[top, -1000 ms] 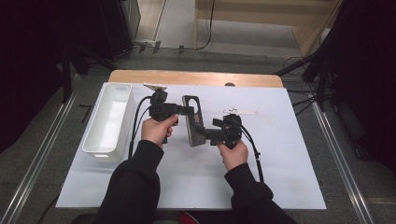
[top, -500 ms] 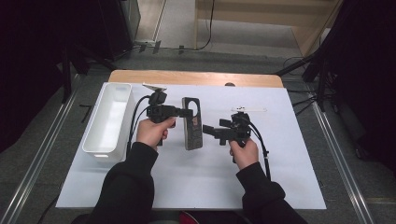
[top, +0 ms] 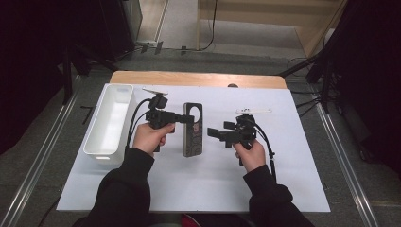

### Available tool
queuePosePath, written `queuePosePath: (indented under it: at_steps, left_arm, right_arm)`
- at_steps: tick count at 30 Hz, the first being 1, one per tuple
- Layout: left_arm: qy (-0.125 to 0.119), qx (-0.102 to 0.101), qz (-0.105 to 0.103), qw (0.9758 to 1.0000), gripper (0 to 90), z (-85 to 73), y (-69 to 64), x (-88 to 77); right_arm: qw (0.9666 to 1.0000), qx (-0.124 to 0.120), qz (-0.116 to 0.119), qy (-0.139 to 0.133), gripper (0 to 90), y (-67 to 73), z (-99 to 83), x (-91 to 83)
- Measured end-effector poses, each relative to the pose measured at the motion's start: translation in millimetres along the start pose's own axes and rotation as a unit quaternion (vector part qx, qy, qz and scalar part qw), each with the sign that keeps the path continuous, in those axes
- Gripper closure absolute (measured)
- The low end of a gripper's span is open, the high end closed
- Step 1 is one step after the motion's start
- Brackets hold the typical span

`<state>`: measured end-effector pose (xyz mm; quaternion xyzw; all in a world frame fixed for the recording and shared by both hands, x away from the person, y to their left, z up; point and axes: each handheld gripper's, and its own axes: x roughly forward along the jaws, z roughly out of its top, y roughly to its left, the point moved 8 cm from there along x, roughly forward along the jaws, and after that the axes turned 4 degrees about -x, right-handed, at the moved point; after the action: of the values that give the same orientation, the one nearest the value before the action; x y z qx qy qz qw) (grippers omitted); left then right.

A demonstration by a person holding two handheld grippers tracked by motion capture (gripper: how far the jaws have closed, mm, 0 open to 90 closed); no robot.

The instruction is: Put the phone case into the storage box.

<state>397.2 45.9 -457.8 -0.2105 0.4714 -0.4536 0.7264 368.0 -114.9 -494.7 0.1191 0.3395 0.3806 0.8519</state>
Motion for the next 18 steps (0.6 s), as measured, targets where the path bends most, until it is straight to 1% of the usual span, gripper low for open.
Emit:
queuePosePath:
  at_steps: [1,4,5,6,8,13,18]
  left_arm:
    - [0.003,0.003,-0.001,1.0,79.8,-1.3,0.4,-0.4]
    - [0.003,0.01,-0.006,0.9999,79.8,-4.0,0.6,-1.2]
    - [0.003,0.01,-0.006,0.9999,79.8,-4.9,0.5,-1.4]
    - [0.007,0.016,-0.007,0.9998,79.8,-6.5,0.9,-1.8]
    - [0.008,0.019,-0.011,0.9997,79.8,-8.3,0.2,-1.5]
    - [0.014,0.034,-0.022,0.9991,79.8,-12.4,-2.7,-1.2]
    - [0.017,0.046,-0.031,0.9983,79.8,-14.8,-7.5,-1.1]
  right_arm:
    - [1.0,0.005,-0.005,0.002,7.5,-1.5,-0.1,-0.8]
    - [0.9999,0.011,-0.001,0.009,7.5,-4.2,-1.6,-1.7]
    - [0.9999,0.01,-0.004,0.01,7.5,-5.0,-1.9,-1.9]
    - [0.9999,0.009,-0.004,0.011,7.5,-5.2,-2.1,-2.2]
    - [0.9999,0.007,-0.001,0.009,7.5,-5.3,-1.7,-3.1]
    - [0.9999,0.003,0.013,0.006,7.5,-2.5,-0.2,-4.3]
    - [0.9998,0.002,0.017,0.006,7.5,-1.7,0.8,-3.4]
